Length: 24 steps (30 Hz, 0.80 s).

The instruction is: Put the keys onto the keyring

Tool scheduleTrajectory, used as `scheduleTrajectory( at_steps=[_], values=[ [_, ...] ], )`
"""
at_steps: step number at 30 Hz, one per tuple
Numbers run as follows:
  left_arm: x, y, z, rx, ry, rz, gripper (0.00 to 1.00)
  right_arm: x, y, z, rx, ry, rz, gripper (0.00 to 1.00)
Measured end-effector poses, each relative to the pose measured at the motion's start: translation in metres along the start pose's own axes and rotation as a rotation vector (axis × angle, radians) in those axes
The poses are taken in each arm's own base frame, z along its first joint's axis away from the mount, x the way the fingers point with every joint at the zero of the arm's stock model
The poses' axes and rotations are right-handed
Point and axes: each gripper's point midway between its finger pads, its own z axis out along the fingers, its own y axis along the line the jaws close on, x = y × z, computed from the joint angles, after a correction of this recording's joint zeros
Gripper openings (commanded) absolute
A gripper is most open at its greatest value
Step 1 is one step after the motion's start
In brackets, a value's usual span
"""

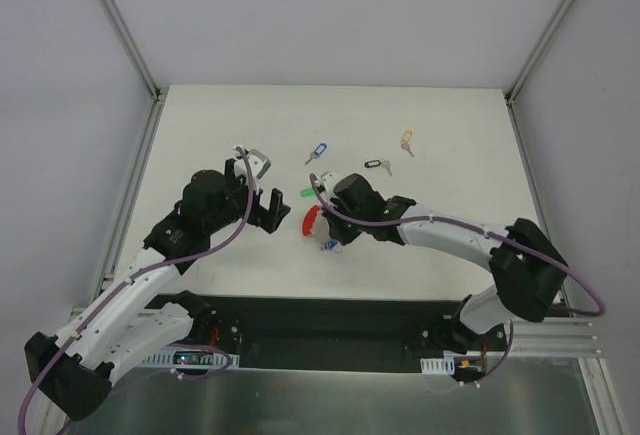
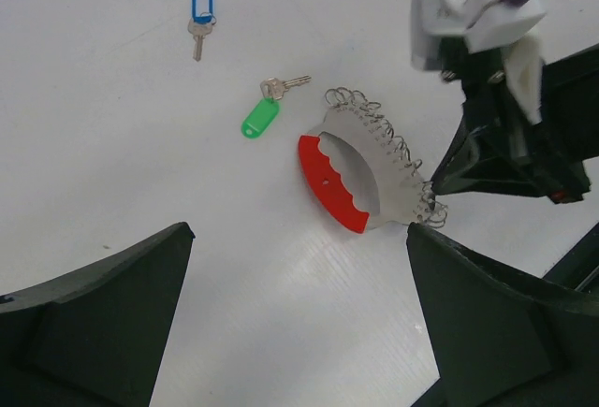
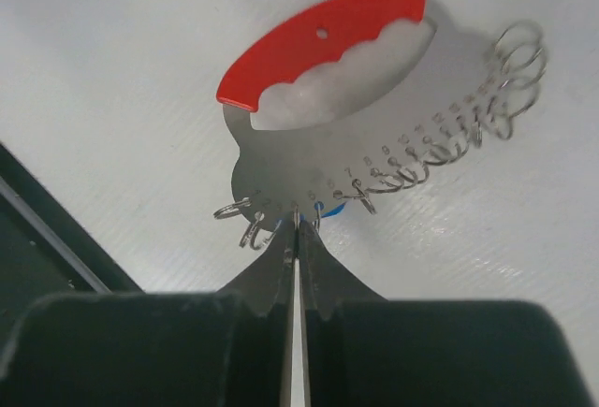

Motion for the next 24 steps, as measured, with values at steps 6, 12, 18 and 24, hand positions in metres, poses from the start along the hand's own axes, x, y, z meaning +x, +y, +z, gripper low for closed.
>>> scheduleTrajectory(
  at_steps=[6, 12, 18, 24],
  values=[
    [0.0, -0.01, -0.001, 0.065, -0.004, 0.028, 0.99, -0.056, 0.01, -0.07, -0.032, -0.259, -0.136, 0.01],
    [-0.005, -0.03, -0.007, 0.185, -0.056, 0.085, 0.95, -0.072, 0.011, -0.103, -0.028, -0.358, -0.248, 0.01],
    [-0.014, -0.053, -0.012, 0.32, -0.108, 0.132, 0.88, -0.071, 0.023, -0.117, -0.091, -0.406, -0.312, 0.01],
    [-0.017, -0.072, -0.009, 0.447, -0.123, 0.145, 0.79, -0.078, 0.04, -0.138, -0.173, -0.485, -0.391, 0.01]
  ],
)
